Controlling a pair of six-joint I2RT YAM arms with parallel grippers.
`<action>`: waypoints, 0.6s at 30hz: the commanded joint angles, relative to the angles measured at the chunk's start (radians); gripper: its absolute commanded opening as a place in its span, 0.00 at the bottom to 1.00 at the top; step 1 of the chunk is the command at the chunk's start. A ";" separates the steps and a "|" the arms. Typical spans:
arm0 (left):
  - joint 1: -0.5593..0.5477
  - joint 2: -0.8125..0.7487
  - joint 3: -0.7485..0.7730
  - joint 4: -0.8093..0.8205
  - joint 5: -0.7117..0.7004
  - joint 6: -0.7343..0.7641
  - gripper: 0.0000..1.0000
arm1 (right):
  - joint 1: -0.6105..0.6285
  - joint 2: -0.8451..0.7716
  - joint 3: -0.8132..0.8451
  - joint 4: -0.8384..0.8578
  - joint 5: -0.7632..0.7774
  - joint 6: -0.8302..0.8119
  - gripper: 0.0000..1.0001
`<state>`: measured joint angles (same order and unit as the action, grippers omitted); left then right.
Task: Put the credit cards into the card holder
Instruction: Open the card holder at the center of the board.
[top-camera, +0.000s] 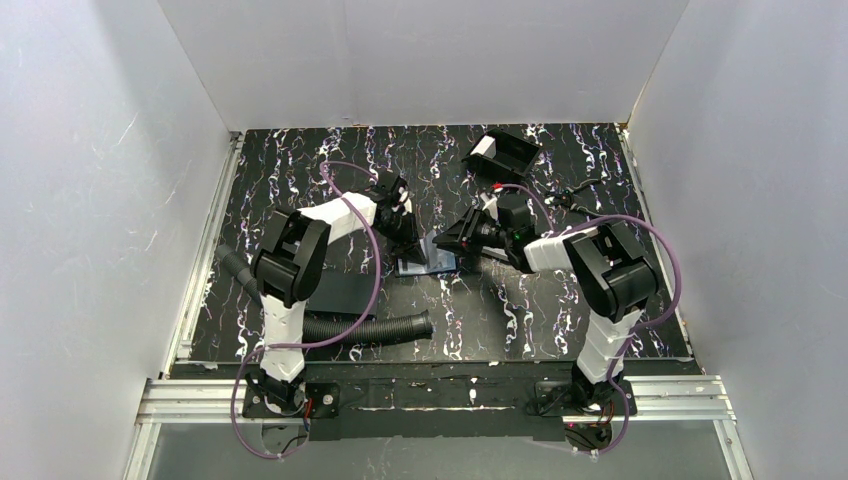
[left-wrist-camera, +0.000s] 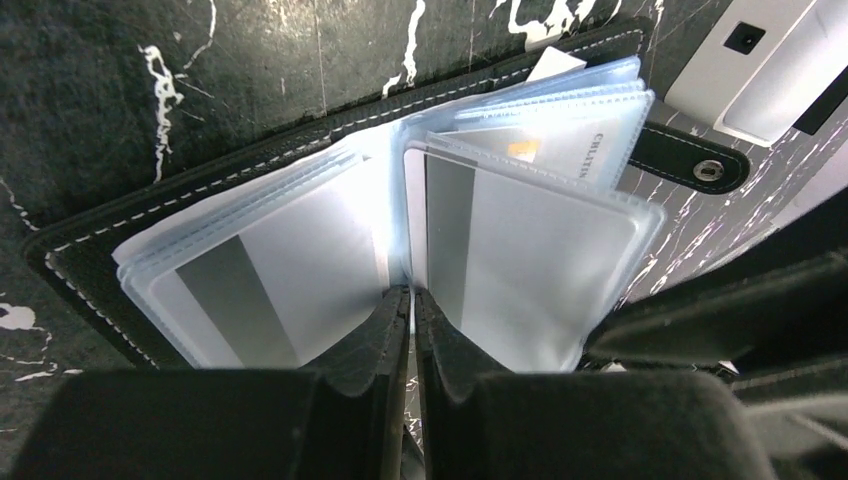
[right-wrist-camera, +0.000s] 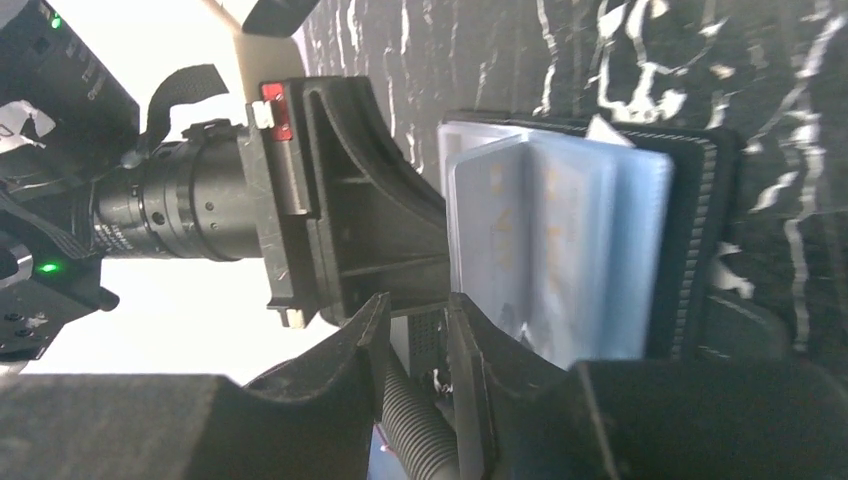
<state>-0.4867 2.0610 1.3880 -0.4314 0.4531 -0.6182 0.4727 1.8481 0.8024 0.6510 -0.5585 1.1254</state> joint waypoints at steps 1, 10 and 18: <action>-0.018 -0.020 -0.029 -0.035 -0.081 0.029 0.07 | 0.057 0.014 0.033 0.039 -0.070 0.045 0.36; -0.010 -0.102 -0.082 -0.024 -0.105 0.013 0.21 | 0.092 0.037 0.057 0.043 -0.055 0.058 0.36; 0.059 -0.254 -0.132 -0.100 -0.100 0.052 0.51 | 0.096 0.074 0.069 0.043 -0.065 0.040 0.35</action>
<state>-0.4611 1.9049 1.2889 -0.4606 0.3638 -0.5976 0.5581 1.8866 0.8354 0.6796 -0.6132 1.1817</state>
